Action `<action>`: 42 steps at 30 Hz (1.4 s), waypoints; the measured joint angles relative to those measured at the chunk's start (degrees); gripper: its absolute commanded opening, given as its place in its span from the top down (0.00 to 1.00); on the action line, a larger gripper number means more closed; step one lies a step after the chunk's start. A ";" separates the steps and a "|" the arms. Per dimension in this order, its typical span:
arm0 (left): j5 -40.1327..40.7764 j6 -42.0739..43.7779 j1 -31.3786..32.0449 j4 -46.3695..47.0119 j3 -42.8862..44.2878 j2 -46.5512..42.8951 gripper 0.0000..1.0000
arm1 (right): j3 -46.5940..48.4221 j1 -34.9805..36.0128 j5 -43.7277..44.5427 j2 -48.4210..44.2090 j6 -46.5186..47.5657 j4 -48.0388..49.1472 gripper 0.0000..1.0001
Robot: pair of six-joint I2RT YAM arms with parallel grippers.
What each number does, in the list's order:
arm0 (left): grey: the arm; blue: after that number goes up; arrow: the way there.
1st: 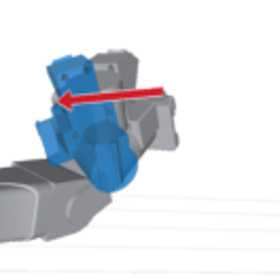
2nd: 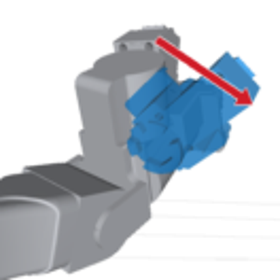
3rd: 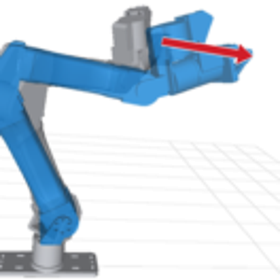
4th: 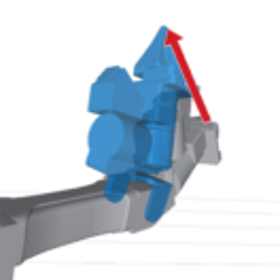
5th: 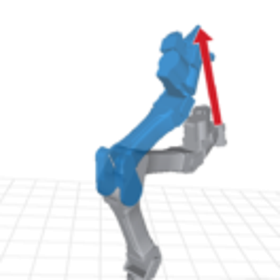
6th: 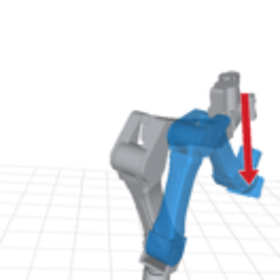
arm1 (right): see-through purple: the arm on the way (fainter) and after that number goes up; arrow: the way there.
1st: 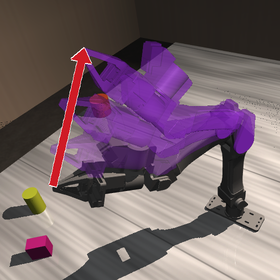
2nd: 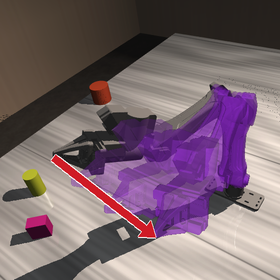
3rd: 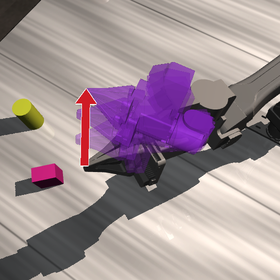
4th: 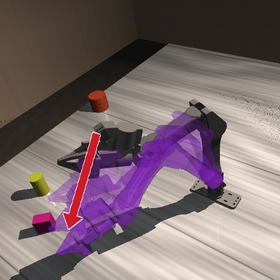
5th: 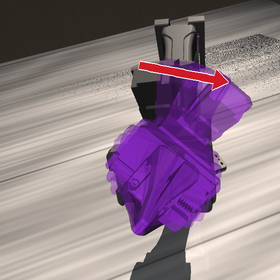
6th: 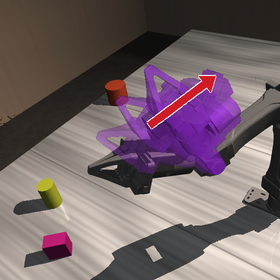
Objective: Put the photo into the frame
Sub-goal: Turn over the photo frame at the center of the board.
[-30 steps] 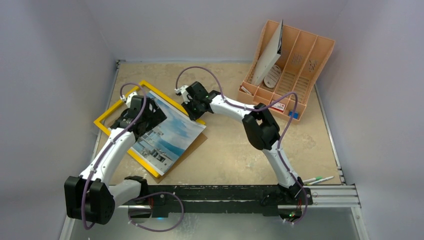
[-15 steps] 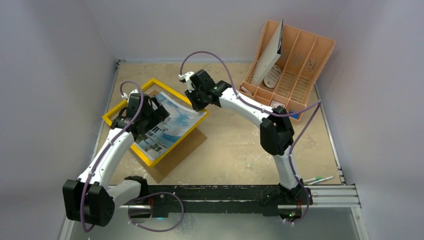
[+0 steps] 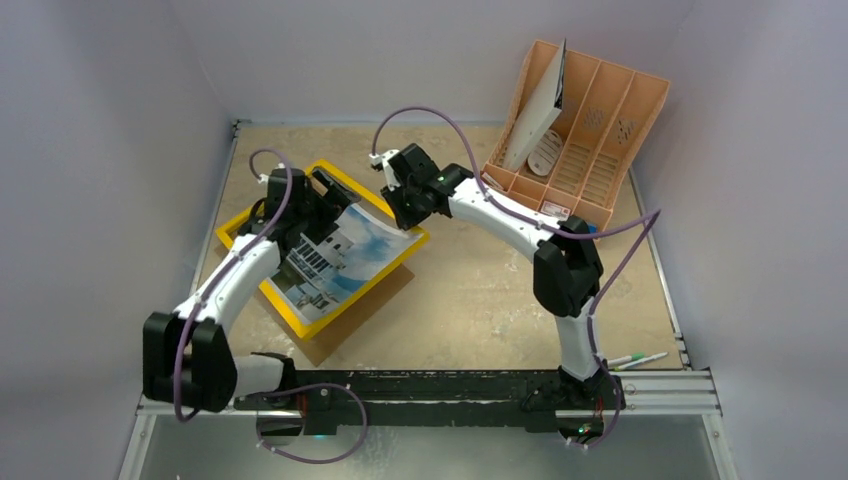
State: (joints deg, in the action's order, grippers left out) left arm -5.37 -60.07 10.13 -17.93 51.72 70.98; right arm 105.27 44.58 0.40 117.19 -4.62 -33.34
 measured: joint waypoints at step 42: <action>-16.81 -14.45 0.48 40.17 7.30 38.66 1.00 | -19.08 -0.24 1.88 -9.14 -3.56 16.46 0.82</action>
State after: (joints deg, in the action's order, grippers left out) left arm -22.17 -74.52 10.61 22.24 59.02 109.65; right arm 86.19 44.34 2.28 108.05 -8.19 -16.88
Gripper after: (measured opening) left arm 0.288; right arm 0.277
